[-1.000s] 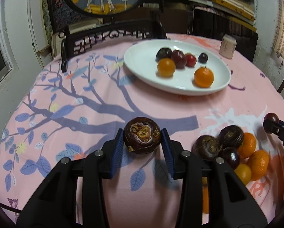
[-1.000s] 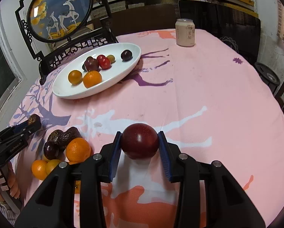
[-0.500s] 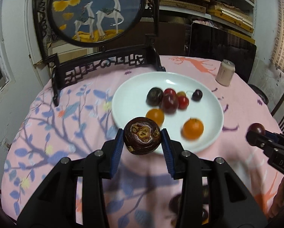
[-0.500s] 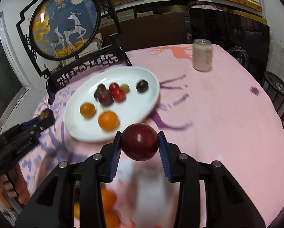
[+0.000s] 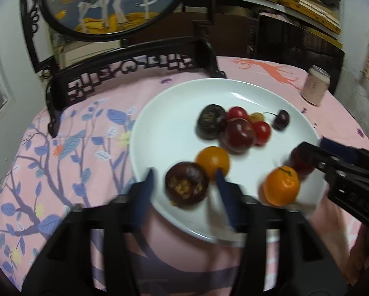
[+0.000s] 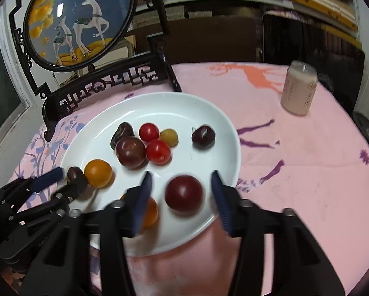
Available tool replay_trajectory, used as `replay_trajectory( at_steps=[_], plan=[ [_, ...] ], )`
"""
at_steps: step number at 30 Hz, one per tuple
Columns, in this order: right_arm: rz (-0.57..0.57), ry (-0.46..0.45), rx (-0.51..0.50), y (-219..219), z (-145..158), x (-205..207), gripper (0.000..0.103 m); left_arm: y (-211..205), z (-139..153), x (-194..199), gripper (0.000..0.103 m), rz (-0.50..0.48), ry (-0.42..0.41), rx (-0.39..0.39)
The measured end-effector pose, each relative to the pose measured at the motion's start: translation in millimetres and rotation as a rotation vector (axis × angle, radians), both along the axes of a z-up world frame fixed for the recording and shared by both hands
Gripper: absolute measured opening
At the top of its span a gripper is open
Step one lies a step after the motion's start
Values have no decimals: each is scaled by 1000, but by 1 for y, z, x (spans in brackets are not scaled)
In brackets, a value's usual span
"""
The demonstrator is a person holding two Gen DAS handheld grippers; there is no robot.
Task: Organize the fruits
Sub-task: 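Carry the brown fruit and red plum to the plate and release both, then move both tools back to the fruit cluster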
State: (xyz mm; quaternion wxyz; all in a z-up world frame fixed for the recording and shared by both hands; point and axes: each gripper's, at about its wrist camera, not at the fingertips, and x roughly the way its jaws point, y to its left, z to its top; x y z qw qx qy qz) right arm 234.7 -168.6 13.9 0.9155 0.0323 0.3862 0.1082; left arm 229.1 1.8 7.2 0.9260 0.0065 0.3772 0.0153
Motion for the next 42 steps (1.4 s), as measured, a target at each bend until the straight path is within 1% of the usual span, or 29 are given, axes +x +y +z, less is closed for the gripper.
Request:
replay_trajectory(
  at_steps=[1, 3, 6, 8, 13, 17, 20, 23, 25, 27, 30, 36, 42],
  plan=[
    [-1, -10, 6, -1, 3, -2, 56, 1, 1, -2, 68, 9, -7, 10],
    [2, -27, 30, -5, 10, -7, 56, -1, 5, -5, 69, 13, -25, 35],
    [-10, -41, 38, -10, 17, -16, 57, 0, 12, -15, 72, 20, -54, 37],
    [-15, -38, 49, -16, 17, -26, 57, 1, 16, -22, 76, 21, -62, 32],
    [-35, -29, 102, -30, 18, -54, 58, 2, 24, -44, 82, 27, -94, 43],
    [-17, -36, 95, -30, 14, -86, 58, 8, 26, -64, 88, 40, -107, 35],
    [-1, -31, 86, -30, 7, -111, 58, 16, 21, -81, 90, 50, -90, 34],
    [-1, -29, 110, -35, 4, -134, 59, 29, 17, -98, 93, 73, -65, 3],
    [1, -23, 130, -38, 1, -145, 62, 37, 15, -108, 94, 91, -58, -20],
    [5, -15, 140, -40, -2, -156, 63, 45, 13, -117, 94, 117, -53, -43],
    [22, 0, 134, -38, -6, -168, 63, 49, 11, -125, 94, 138, -48, -50],
    [59, -8, 88, -26, -8, -176, 63, 46, 10, -125, 95, 126, -44, -30],
    [60, 11, 78, -25, -12, -175, 64, 41, 12, -125, 96, 108, -47, -15]
  ],
)
